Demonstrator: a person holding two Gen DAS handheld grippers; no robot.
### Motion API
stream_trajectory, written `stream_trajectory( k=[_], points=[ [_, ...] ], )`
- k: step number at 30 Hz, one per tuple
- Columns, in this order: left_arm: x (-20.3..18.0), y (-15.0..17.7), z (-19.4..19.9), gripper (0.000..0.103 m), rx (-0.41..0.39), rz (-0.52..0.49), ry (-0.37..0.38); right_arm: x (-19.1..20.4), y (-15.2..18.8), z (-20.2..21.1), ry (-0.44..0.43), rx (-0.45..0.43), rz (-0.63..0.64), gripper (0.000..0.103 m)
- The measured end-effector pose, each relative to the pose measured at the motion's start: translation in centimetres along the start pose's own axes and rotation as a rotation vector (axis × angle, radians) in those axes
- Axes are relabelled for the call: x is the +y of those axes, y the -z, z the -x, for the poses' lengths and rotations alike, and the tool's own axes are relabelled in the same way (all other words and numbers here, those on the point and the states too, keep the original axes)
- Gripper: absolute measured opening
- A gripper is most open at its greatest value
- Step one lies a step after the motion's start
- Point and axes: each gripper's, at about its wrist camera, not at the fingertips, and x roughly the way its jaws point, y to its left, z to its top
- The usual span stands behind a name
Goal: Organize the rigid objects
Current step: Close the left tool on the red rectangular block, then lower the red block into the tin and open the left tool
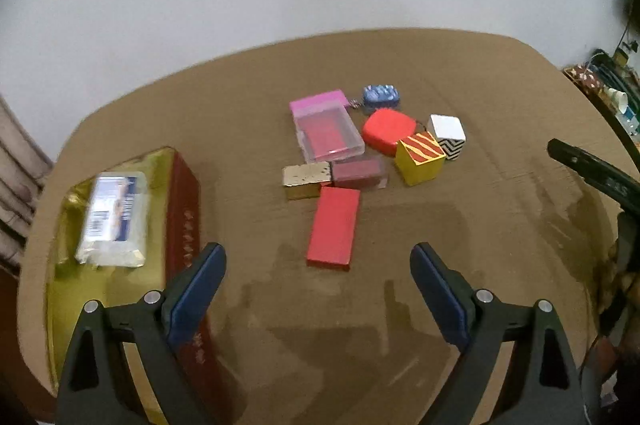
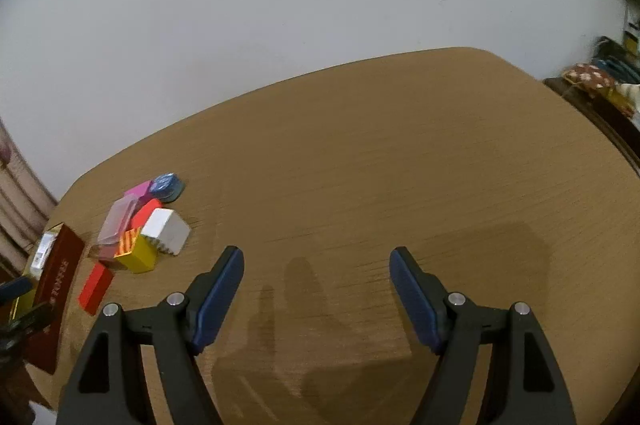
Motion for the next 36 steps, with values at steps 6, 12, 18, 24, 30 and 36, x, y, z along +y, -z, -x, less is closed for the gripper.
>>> stream_trajectory(
  k=[6, 12, 18, 24, 30, 36],
  points=[
    [0.5, -1.0, -3.0, 0.091, 0.067, 0.007, 0.009, 0.6, 0.5, 0.6, -0.039, -0.019, 0.034, 0.077],
    [1.0, -1.3, -4.4, 0.070, 0.116, 0.031, 0.033, 0.1, 0.0, -0.2, -0.064, 0.002, 0.016, 0.077],
    [1.1, -1.2, -5.2, 0.026, 0.157, 0.059, 0.084, 0.1, 0.1, -0.5, -0.064, 0.010, 0.006, 0.077],
    [0.9, 0.2, -0.6, 0.026, 0.105, 0.107, 0.104, 0.1, 0.1, -0.7, -0.067, 0.016, -0.003, 0.077],
    [6.8, 2.8, 7.0, 0.026, 0.088, 0.219, 0.019, 0.1, 0.4, -0.7, -0.065, 0.027, -0.013, 0.077],
    [16.2, 5.4, 7.0, 0.026, 0.201, 0.244, -0.146, 0.1, 0.4, -0.7, -0.059, 0.030, -0.017, 0.077]
  ],
)
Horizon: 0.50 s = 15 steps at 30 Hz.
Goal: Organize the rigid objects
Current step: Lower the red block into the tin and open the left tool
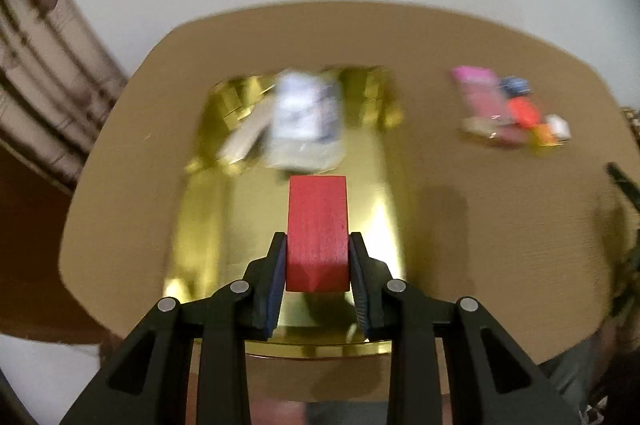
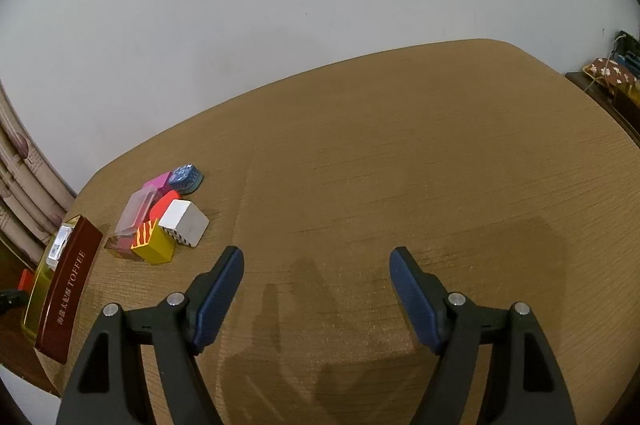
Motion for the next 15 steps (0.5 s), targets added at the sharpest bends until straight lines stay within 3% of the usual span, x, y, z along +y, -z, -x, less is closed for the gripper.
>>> stream_trajectory(
  k=[4, 8, 15],
  points=[
    [3.4, -0.3, -2.7, 0.026, 0.056, 0.016, -0.043, 0.0, 0.0, -0.1, -0.001, 0.005, -0.003, 0.077],
    [3.1, -1.4, -6.0, 0.026, 0.075, 0.010, -0.057, -0.1, -0.1, -0.3, -0.003, 0.013, -0.006, 0.077],
    [2.6, -1.2, -7.4, 0.027, 0.069, -0.013, -0.090, -0.1, 0.0, -0.4, -0.001, 0.018, -0.005, 0.077]
  ],
)
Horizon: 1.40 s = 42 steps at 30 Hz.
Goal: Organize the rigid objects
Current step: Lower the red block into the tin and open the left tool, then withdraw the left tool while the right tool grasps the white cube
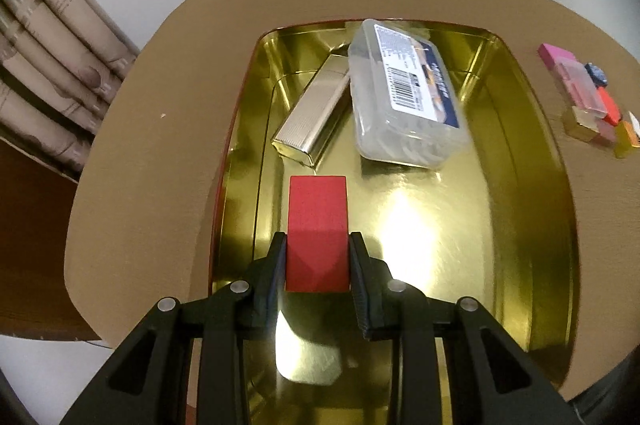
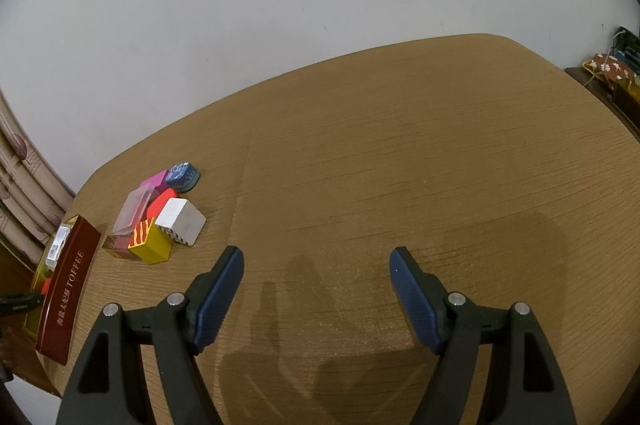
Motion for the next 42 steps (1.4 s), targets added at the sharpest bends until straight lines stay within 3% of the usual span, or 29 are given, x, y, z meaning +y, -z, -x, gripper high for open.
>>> stream_trajectory(
  k=[3, 9, 14, 18, 20, 27, 30, 33, 36, 42],
  points=[
    [0.0, -0.2, -0.1, 0.027, -0.006, 0.006, -0.012, 0.0, 0.0, 0.0, -0.002, 0.002, -0.001, 0.077],
    [-1.0, 0.5, 0.9, 0.040, -0.038, -0.031, -0.071, -0.1, 0.1, 0.1, -0.001, 0.004, -0.006, 0.077],
    [-1.5, 2.3, 4.7, 0.049, -0.124, 0.020, -0.059, -0.1, 0.2, 0.2, -0.012, 0.007, -0.005, 0.077],
    [-2.7, 4.8, 9.5, 0.067, -0.241, 0.069, -0.006, 0.0, 0.3, 0.3, -0.020, 0.012, -0.002, 0.077],
    [-3.6, 6.1, 11.3, 0.070, -0.281, 0.070, 0.036, 0.1, 0.3, 0.4, -0.024, 0.013, 0.003, 0.077],
    [-9.8, 10.5, 14.1, 0.078, -0.272, 0.039, 0.295, 0.8, 0.0, 0.1, -0.098, 0.047, 0.044, 0.077],
    [-12.8, 12.2, 13.2, 0.078, -0.223, -0.021, 0.359, 2.6, -1.0, -0.3, -0.161, 0.070, 0.173, 0.077],
    [-15.2, 13.4, 12.7, 0.078, -0.185, -0.065, 0.381, 5.5, -2.2, -1.4, -0.238, 0.134, 0.390, 0.077],
    [-15.7, 14.1, 12.2, 0.078, -0.169, -0.078, 0.385, 8.1, -2.9, -3.0, -0.261, 0.212, 0.583, 0.077],
    [-15.8, 13.7, 11.4, 0.078, -0.146, -0.061, 0.365, 11.2, -4.6, -4.9, -0.314, 0.279, 0.803, 0.077]
  ],
)
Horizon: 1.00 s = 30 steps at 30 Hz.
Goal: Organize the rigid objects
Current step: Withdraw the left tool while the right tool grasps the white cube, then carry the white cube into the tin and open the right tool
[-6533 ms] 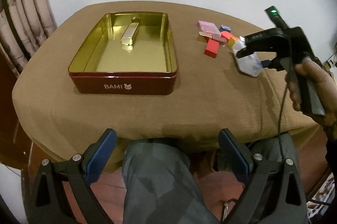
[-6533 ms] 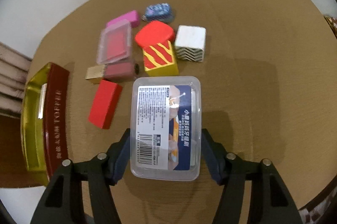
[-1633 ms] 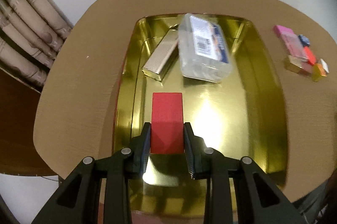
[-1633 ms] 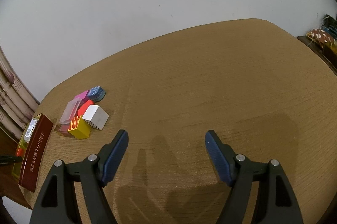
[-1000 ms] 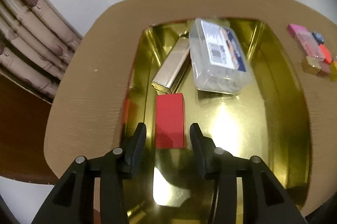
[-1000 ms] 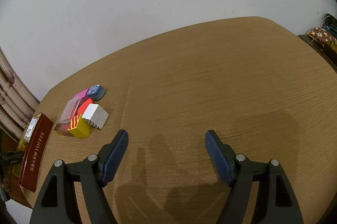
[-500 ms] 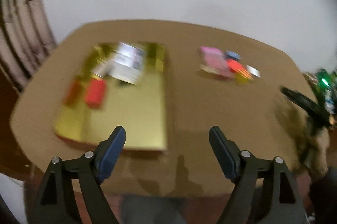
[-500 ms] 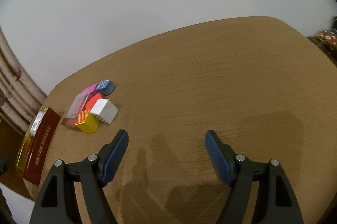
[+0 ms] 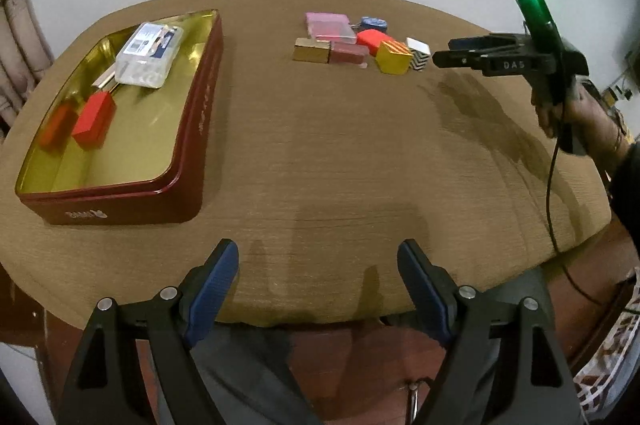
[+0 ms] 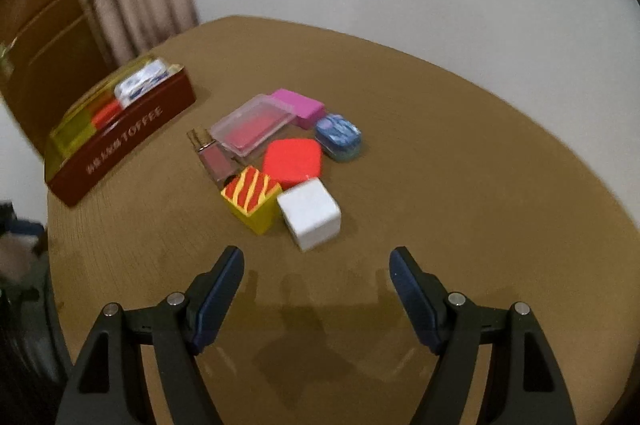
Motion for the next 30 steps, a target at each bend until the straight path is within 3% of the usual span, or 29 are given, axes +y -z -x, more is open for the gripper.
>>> stream_trajectory(
  k=[5, 10, 17, 23, 26, 30],
  points=[
    [0.6, 0.2, -1.0, 0.079, 0.037, 0.019, 0.005, 0.1, -2.1, -1.6, -0.015, 0.043, 0.089, 0.071],
    [1.2, 0.3, -2.2, 0.080, 0.084, 0.038, 0.013, 0.5, -2.6, -3.3, -0.012, 0.114, 0.153, 0.033],
    [1.5, 0.2, -2.2, 0.080, 0.073, 0.038, -0.005, 1.1, -2.4, -3.8, -0.009, 0.136, 0.139, 0.030],
    [2.2, 1.0, -0.4, 0.080, 0.027, 0.063, -0.014, 1.7, -0.9, 2.0, 0.014, 0.017, 0.016, 0.030],
    [3.4, 2.0, 0.6, 0.080, 0.027, 0.100, -0.017, 5.3, -2.5, 5.6, -0.076, -0.074, 0.009, 0.030],
    [5.5, 3.7, 1.9, 0.080, 0.031, 0.155, -0.046, 12.6, -7.1, 6.9, -0.215, -0.132, 0.083, 0.030]
  ],
)
